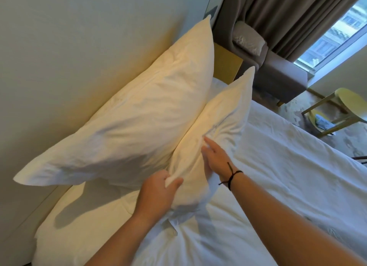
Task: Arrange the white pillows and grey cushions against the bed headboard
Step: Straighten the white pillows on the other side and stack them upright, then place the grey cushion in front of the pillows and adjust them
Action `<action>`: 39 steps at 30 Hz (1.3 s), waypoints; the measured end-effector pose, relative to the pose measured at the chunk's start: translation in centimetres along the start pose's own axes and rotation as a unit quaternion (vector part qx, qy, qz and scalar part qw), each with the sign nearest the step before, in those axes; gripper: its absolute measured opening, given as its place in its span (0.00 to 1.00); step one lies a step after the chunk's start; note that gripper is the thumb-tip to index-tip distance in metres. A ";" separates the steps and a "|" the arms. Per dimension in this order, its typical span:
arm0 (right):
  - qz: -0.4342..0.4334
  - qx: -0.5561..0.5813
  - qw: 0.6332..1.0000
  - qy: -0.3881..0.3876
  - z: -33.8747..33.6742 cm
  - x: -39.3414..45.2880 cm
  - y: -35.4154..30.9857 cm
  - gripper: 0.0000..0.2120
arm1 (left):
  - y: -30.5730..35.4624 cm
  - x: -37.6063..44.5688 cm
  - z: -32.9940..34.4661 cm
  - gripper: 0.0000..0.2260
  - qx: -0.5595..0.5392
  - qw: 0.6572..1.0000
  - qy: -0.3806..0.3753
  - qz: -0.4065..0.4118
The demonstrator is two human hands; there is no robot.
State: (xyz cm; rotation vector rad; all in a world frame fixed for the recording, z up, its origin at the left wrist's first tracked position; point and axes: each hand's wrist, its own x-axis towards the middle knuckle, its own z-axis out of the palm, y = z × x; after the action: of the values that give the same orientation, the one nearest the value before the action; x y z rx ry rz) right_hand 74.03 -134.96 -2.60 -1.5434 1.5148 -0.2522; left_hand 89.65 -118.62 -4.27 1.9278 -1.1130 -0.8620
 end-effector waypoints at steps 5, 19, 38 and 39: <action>-0.057 -0.160 0.981 -0.090 1.6 -3.6 1.2 0.28 | -3.4 1.6 -3.0 0.16 0.052 0.996 0.061 -0.034; 0.086 0.001 0.994 -0.074 -2.9 -10.7 9.5 0.29 | 4.3 -1.7 3.6 0.17 0.260 0.944 0.057 0.198; 0.355 0.136 0.888 0.258 -21.7 -28.7 47.4 0.22 | 14.9 -16.0 34.1 0.15 0.371 0.836 -0.333 0.230; 0.382 0.139 0.875 0.262 -22.4 -29.9 50.2 0.24 | 15.6 -16.5 35.7 0.15 0.382 0.828 -0.337 0.235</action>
State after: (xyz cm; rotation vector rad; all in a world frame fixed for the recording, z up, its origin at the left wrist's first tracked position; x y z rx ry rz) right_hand 17.69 -109.66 -12.68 -0.5715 2.2741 -0.4163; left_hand 47.42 -118.65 -6.04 1.7755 -2.5558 -0.9039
